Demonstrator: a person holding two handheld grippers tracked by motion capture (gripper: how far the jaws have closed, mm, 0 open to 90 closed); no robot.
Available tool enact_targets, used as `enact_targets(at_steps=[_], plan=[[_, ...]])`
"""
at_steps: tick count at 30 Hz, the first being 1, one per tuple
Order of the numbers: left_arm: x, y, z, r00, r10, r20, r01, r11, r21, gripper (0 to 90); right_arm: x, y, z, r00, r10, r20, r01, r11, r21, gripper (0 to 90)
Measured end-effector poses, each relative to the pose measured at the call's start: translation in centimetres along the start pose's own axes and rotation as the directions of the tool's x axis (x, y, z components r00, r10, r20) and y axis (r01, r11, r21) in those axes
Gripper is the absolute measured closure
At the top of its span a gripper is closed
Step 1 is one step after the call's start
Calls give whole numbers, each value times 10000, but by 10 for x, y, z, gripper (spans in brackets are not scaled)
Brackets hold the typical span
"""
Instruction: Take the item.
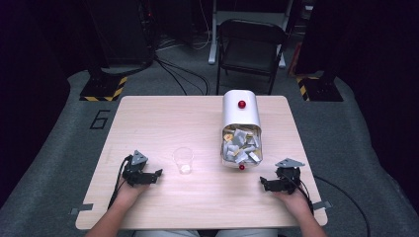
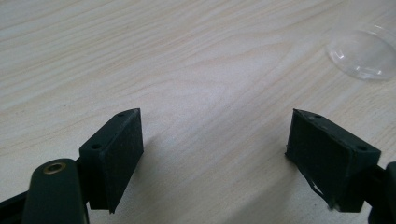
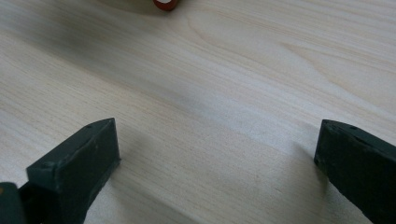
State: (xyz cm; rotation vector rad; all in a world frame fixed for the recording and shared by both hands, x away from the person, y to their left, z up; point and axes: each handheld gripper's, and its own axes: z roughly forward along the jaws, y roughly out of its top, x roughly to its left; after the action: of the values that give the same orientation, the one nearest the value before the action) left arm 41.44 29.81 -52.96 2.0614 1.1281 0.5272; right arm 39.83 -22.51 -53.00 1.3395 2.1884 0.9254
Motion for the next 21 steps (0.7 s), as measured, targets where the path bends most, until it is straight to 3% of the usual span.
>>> enact_targets(at_steps=[21], plan=[[1, 0, -1, 10000, -35, 64, 35, 10000, 73, 191, 0, 0, 0, 10000, 1, 1, -1, 10000, 4, 0]])
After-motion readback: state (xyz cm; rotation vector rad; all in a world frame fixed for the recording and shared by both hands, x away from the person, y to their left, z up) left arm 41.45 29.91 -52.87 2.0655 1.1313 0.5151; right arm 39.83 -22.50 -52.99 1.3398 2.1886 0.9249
